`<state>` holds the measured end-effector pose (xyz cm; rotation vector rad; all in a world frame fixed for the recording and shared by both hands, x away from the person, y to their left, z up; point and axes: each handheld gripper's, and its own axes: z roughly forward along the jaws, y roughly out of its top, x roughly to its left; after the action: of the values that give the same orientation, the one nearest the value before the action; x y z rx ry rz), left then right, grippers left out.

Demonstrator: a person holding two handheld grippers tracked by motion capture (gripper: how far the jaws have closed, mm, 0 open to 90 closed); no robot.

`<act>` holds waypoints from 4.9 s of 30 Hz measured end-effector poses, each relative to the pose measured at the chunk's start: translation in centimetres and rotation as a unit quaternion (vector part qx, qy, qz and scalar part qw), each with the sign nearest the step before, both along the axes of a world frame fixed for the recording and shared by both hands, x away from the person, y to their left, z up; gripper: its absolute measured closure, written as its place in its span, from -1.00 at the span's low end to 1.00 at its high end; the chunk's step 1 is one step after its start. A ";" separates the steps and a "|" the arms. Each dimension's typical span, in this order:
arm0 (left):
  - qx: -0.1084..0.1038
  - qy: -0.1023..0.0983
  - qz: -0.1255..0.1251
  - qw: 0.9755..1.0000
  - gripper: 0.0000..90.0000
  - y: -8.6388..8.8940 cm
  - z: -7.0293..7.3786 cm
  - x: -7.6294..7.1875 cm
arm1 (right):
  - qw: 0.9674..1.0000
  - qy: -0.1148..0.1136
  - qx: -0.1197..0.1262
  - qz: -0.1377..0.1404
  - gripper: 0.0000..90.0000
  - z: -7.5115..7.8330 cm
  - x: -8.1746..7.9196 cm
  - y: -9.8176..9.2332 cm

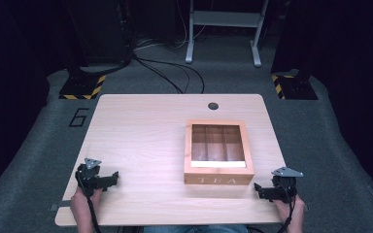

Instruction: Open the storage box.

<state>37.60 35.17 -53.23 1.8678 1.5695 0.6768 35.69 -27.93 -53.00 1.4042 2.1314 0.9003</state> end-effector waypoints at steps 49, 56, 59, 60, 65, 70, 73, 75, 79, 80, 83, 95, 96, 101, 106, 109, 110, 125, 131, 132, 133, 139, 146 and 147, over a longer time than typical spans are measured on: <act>-0.001 0.000 0.000 1.000 -0.99 0.0 0.0 -0.1 | 0.994 -0.050 0.066 0.077 -0.97 3.5 -0.9 4.0; -0.001 0.000 0.000 1.000 -0.99 0.0 0.0 -0.1 | 0.991 -0.068 0.072 0.095 -0.69 4.1 -0.9 4.9; -0.001 0.000 0.000 1.000 -0.99 0.0 0.0 -0.1 | 0.991 -0.073 0.070 0.093 -0.59 4.2 -0.9 5.0; -0.001 0.000 0.000 1.000 -0.99 0.0 0.0 -0.1 | 0.991 -0.073 0.068 0.092 -0.54 4.3 -0.9 5.0; -0.001 0.000 0.000 1.000 -0.99 0.0 0.0 -0.1 | 0.990 -0.076 0.070 0.094 -0.39 4.3 -0.9 5.0; -0.001 0.000 0.000 1.000 -0.99 0.0 0.0 -0.1 | 0.990 -0.076 0.070 0.097 -0.30 4.4 -1.1 5.1; -0.001 0.000 0.000 1.000 -0.99 0.0 0.0 -0.1 | 0.989 -0.080 0.068 0.100 -0.30 4.4 -1.1 5.1; -0.001 0.000 -0.001 1.000 -0.99 0.0 0.0 -0.1 | 0.990 -0.081 0.068 0.096 -0.29 4.4 -1.2 5.1; 0.000 0.000 0.000 1.000 -0.99 0.0 0.0 -0.1 | 0.989 -0.083 0.068 0.101 -0.27 4.4 -1.2 5.0; -0.001 0.000 -0.001 1.000 -0.99 0.0 0.0 -0.1 | 0.989 -0.082 0.067 0.099 -0.27 4.4 -1.2 5.0; -0.001 0.000 0.000 1.000 -0.99 0.0 0.0 -0.1 | 0.989 -0.085 0.064 0.099 -0.25 4.4 -1.3 5.0; -0.001 0.000 0.000 1.000 -0.99 0.0 0.0 -0.1 | 0.989 -0.096 0.062 0.095 -0.13 4.4 -1.7 4.9; -0.001 0.000 0.000 1.000 -0.99 0.0 0.0 -0.1 | 0.989 -0.096 0.064 0.094 -0.12 4.4 -1.7 4.9; -0.001 0.000 0.000 1.000 -0.99 0.0 0.0 -0.1 | 0.988 -0.099 0.065 0.096 -0.11 4.4 -1.7 4.9; -0.001 0.000 -0.001 1.000 -0.99 0.0 0.0 -0.1 | 0.988 -0.104 0.068 0.095 -0.09 4.6 -1.6 4.9; -0.001 0.000 0.000 1.000 -0.99 0.0 0.0 -0.1 | 0.988 -0.101 0.072 0.095 -0.09 4.7 -1.6 4.8; -0.001 0.000 0.000 1.000 -0.99 0.0 0.0 -0.1 | 0.988 -0.101 0.071 0.094 -0.09 4.7 -1.6 4.8; -0.001 0.000 0.000 1.000 -0.99 0.0 0.0 -0.1 | 0.986 -0.120 0.081 0.086 -0.10 5.2 -1.5 5.0; -0.001 0.000 0.000 1.000 -0.99 0.0 0.0 -0.1 | 0.985 -0.130 0.085 0.079 -0.10 5.3 -1.3 5.0; -0.001 0.000 0.000 1.000 -0.99 0.0 0.0 -0.1 | 0.984 -0.132 0.086 0.078 -0.10 5.4 -1.3 5.0; -0.001 0.000 0.000 1.000 -0.99 0.0 0.0 -0.1 | 0.984 -0.136 0.084 0.078 -0.10 5.4 -1.3 5.0; -0.001 0.000 0.000 1.000 -0.99 0.0 0.0 -0.1 | 0.983 -0.147 0.090 0.067 -0.11 5.4 -1.1 5.1; -0.001 0.000 0.000 1.000 -0.99 0.0 0.0 -0.1 | 0.981 -0.160 0.098 0.058 -0.19 5.5 -0.5 5.1; -0.001 0.000 -0.001 1.000 -0.99 0.0 0.0 -0.1 | 0.980 -0.162 0.097 0.056 -0.19 5.5 -0.3 5.1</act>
<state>37.54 35.14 -53.23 1.8672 1.5680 0.6758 35.34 -22.82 -47.47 1.1390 1.9305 1.3143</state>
